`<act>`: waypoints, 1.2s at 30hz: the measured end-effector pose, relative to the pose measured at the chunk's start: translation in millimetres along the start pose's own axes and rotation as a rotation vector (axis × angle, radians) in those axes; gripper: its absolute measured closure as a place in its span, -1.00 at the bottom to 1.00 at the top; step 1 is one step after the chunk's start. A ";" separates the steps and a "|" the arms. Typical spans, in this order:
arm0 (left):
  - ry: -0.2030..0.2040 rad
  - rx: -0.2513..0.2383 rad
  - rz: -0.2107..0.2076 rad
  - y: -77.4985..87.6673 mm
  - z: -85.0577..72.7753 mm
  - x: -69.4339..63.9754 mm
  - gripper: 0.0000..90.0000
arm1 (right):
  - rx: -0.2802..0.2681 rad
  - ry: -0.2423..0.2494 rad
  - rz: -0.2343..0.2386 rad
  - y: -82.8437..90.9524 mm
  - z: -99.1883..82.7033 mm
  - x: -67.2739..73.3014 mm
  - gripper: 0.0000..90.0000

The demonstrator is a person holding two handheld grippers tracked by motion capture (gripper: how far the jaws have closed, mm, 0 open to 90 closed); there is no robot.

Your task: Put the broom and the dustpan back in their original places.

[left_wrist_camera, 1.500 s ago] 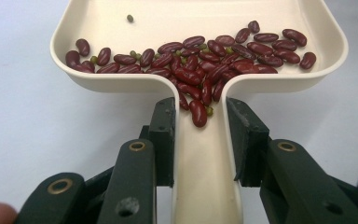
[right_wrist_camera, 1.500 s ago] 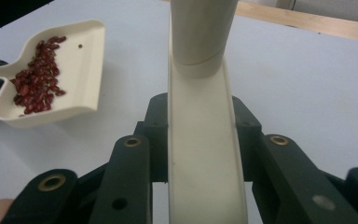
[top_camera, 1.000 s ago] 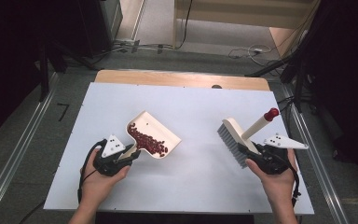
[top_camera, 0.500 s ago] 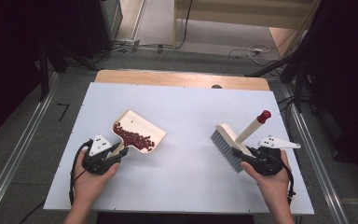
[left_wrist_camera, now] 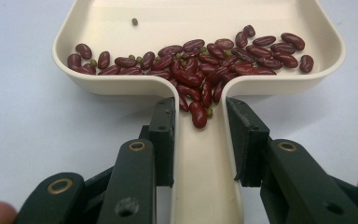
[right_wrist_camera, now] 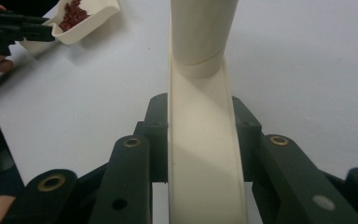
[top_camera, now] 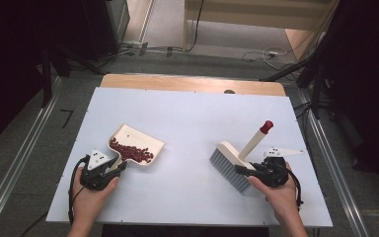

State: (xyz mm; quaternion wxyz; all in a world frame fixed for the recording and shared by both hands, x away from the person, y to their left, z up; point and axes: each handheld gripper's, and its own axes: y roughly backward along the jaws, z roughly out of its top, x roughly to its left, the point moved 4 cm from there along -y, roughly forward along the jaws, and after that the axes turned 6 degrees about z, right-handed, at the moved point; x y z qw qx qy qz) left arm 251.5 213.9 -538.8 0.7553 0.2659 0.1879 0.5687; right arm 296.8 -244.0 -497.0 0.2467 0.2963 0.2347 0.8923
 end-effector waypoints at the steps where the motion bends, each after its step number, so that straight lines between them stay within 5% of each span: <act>1: 0.005 0.006 0.000 -0.6 -1.5 0.8 0.46 | -0.006 -0.017 0.018 0.0 -0.7 -2.4 0.44; 21: 0.004 0.030 0.078 -7.6 -5.4 -5.7 0.45 | -0.050 -0.168 0.060 1.0 -12.1 -48.3 0.40; 27: 0.011 0.028 0.093 -8.3 -5.3 -6.0 0.45 | -0.041 -0.191 0.046 -0.2 -15.3 -56.2 0.33; 36: 0.011 0.031 0.095 -8.5 -5.4 -6.2 0.45 | -0.018 -0.197 -0.039 -1.0 -19.0 -65.5 0.18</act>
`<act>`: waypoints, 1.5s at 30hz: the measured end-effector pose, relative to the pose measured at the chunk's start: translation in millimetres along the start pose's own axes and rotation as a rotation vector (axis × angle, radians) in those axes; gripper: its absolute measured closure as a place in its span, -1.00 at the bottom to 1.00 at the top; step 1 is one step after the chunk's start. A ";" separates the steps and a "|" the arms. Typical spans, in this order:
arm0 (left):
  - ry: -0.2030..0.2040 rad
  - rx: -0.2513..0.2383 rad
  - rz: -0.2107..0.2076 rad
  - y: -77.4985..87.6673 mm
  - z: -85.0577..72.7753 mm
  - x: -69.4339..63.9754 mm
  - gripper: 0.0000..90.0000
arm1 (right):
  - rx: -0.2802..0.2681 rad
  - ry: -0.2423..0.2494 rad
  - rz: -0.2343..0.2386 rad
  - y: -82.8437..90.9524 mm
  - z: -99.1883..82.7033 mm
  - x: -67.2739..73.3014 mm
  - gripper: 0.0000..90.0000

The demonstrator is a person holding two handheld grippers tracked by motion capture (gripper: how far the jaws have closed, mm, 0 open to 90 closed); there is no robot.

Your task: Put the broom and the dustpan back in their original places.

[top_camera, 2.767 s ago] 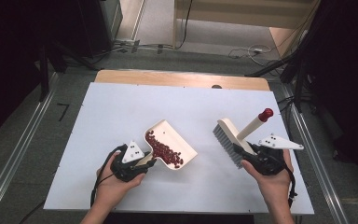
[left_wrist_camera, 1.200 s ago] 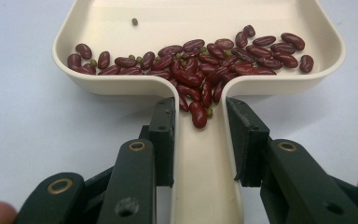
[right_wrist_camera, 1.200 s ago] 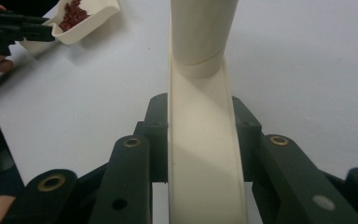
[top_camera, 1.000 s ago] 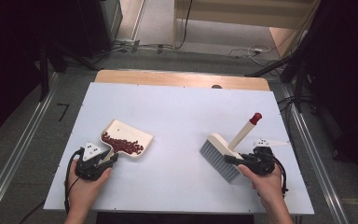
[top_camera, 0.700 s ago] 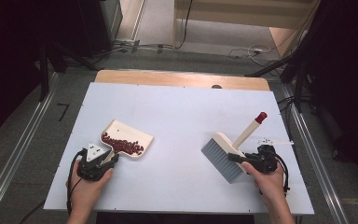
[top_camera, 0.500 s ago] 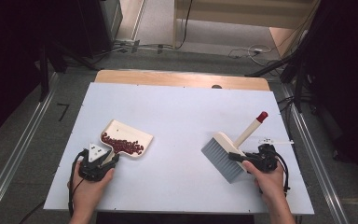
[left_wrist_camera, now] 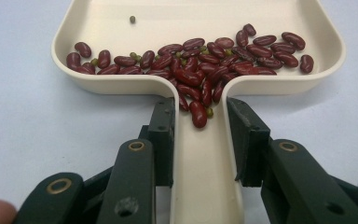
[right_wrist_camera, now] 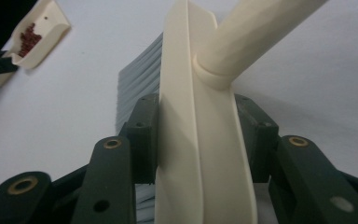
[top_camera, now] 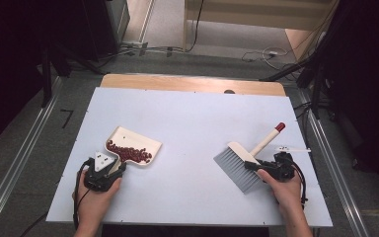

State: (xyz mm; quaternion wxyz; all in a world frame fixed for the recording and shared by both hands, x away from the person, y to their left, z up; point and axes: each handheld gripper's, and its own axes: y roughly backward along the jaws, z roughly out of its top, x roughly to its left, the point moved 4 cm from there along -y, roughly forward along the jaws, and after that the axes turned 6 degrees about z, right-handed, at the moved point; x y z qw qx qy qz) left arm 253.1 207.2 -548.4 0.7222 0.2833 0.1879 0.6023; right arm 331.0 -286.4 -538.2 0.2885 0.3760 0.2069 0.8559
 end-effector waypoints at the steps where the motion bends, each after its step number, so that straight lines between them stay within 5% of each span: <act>1: 0.000 0.000 -0.001 0.0 0.0 0.0 0.45 | 0.003 0.004 -0.011 -0.2 -0.2 -0.6 0.17; 9: -0.001 0.000 0.004 -0.2 0.0 -0.2 0.45 | 0.024 0.059 -0.083 1.1 0.3 -1.8 0.07; 16: 0.000 0.001 -0.003 -0.2 0.3 -0.3 0.43 | 0.028 0.198 -0.227 8.3 2.2 -0.7 0.00; 17: -0.002 -0.001 -0.026 -0.2 0.8 -0.5 0.36 | 0.033 0.214 -0.229 8.5 2.3 0.3 -0.07; 20: 0.001 -0.029 -0.055 2.7 6.4 -0.2 -0.36 | 0.034 0.211 -0.227 11.8 4.2 0.7 -0.40; 22: 0.022 -0.060 -0.072 8.4 11.3 3.0 -0.70 | -0.012 0.204 -0.218 20.7 7.5 0.3 -0.43; 25: 0.036 -0.114 -0.096 19.2 17.0 9.8 -0.71 | -0.079 0.183 -0.257 35.6 12.3 -4.2 -0.37; 29: 0.072 -0.162 -0.144 33.5 17.7 26.3 -0.16 | -0.105 0.152 -0.322 46.2 13.6 -14.1 0.16; 32: 0.119 -0.133 -0.173 35.4 12.3 41.1 0.34 | -0.092 0.119 -0.379 47.3 15.5 -24.5 0.55; 35: 0.148 -0.093 -0.152 33.5 4.3 53.6 0.66 | -0.072 0.096 -0.431 44.5 17.5 -33.9 0.84; 39: 0.165 -0.016 -0.162 26.2 -6.7 62.6 0.98 | -0.033 0.071 -0.474 34.8 21.1 -44.9 0.96; 45: 0.144 0.042 -0.201 17.3 -12.3 55.1 1.00 | -0.015 0.047 -0.505 26.1 34.1 -54.1 0.96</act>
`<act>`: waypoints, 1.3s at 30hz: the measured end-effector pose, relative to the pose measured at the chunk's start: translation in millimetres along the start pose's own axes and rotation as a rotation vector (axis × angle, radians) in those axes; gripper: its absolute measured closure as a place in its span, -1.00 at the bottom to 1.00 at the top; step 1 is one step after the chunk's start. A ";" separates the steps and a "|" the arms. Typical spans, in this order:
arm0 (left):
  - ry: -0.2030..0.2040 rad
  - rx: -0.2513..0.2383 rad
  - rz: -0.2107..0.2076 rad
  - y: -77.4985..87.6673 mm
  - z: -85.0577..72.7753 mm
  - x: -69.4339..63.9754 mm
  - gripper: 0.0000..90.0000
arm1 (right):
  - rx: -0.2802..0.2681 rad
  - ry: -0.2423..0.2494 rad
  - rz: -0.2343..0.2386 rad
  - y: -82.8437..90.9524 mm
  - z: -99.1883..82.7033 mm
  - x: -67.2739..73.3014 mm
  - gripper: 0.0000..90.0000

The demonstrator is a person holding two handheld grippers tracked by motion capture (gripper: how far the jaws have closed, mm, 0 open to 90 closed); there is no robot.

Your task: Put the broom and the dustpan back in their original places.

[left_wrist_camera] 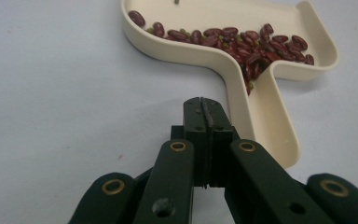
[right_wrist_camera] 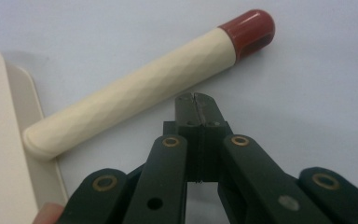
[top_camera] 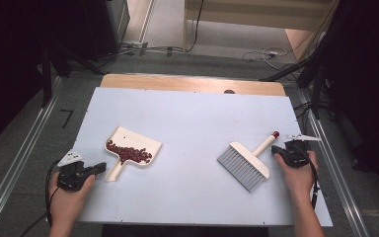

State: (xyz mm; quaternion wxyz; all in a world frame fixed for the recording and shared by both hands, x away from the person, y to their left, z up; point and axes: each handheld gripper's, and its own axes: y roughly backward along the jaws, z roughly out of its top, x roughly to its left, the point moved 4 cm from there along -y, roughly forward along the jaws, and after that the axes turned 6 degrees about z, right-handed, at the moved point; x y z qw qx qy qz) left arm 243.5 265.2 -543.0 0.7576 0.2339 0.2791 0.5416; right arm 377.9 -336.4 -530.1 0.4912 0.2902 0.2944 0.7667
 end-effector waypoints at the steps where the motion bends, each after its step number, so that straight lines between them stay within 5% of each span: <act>1: -0.005 0.007 -0.004 -1.1 -0.1 -1.9 1.00 | 0.005 0.003 -0.007 -1.0 2.3 -0.1 0.96; 10: -0.038 0.030 -0.030 -6.5 -0.9 -11.6 1.00 | 0.046 0.010 -0.031 -12.3 14.6 -0.4 0.96; 39: -0.112 0.042 -0.087 -15.2 1.5 -36.9 1.00 | 0.060 0.143 0.060 -48.2 49.9 20.8 0.97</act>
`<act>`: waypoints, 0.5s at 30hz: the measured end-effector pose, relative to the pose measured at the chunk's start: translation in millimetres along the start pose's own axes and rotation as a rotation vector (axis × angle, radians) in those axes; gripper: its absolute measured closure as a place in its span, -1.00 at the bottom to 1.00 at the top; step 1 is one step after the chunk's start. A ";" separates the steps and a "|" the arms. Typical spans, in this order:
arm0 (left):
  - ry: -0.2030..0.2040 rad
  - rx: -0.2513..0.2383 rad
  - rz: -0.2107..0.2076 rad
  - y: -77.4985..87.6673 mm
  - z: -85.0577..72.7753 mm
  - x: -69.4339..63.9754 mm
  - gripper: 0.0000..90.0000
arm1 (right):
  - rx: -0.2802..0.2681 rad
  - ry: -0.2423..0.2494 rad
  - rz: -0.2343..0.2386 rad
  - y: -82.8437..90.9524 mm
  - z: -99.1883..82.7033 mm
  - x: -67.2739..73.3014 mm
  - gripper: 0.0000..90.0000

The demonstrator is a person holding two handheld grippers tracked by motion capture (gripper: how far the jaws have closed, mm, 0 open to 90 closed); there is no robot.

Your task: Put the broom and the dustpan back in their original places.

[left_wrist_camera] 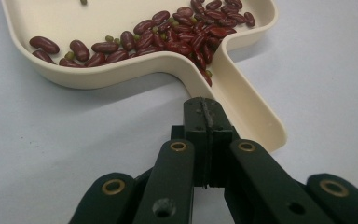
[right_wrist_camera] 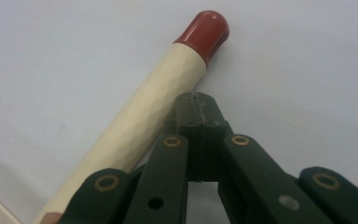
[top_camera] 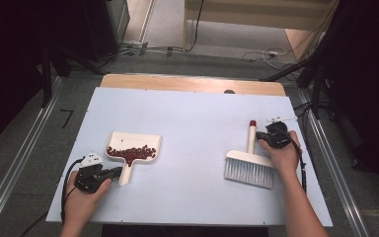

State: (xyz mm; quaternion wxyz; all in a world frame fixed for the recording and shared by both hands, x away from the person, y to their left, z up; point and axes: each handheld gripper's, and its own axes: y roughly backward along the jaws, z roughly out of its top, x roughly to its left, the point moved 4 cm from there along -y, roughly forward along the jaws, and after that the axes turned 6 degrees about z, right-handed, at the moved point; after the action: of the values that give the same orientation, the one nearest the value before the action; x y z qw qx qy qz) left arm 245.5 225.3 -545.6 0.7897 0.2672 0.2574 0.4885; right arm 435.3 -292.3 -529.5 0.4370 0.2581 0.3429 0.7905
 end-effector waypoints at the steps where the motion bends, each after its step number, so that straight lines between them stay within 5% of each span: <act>1: -0.002 0.000 0.000 -0.2 0.0 -0.3 1.00 | 0.003 0.007 0.002 -1.0 1.2 1.4 0.97; 15: -0.014 -0.002 -0.011 -1.3 1.1 -3.2 1.00 | 0.008 0.006 0.020 -5.9 5.9 7.4 0.97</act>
State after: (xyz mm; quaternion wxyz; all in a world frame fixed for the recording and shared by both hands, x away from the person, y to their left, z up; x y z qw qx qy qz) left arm 245.8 221.8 -545.2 0.7944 0.2684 0.2527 0.4828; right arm 439.0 -281.8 -529.5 0.4271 0.2606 0.3449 0.7942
